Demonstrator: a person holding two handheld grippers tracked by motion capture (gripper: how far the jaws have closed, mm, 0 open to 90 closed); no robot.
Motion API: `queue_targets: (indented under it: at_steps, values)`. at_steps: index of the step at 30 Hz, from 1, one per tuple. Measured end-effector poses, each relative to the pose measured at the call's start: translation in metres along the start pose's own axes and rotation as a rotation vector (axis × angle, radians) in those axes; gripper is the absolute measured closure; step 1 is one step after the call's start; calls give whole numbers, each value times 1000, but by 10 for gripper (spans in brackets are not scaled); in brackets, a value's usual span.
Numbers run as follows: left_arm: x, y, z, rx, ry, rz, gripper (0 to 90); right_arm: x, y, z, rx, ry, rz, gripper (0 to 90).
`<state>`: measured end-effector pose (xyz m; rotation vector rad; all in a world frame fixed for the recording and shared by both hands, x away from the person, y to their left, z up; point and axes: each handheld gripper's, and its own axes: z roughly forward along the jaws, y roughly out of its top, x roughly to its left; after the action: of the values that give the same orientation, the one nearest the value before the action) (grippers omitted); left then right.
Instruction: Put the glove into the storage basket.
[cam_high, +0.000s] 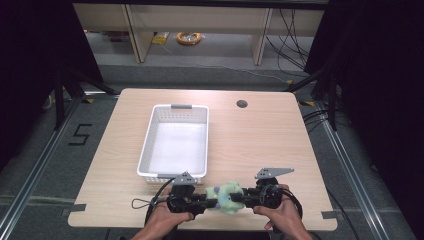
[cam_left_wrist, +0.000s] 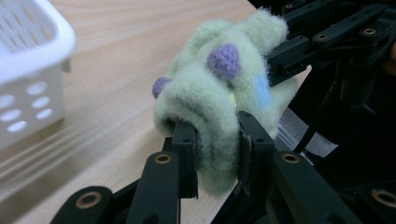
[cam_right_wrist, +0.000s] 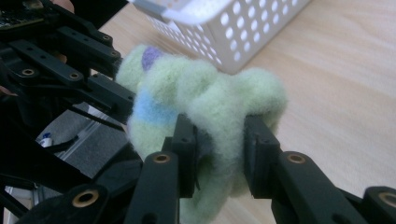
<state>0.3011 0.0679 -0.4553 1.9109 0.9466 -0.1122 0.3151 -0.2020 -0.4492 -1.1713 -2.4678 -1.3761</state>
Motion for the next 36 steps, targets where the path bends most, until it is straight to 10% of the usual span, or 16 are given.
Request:
queue_targets:
  at_steps: [15,36]
  values:
    - [19,41,-45,-35,38,-32,715,20,68,2,16,20,-29,701]
    - [85,73,-77,6,132,-113,715,24,144,62,88,-3,-70,703]
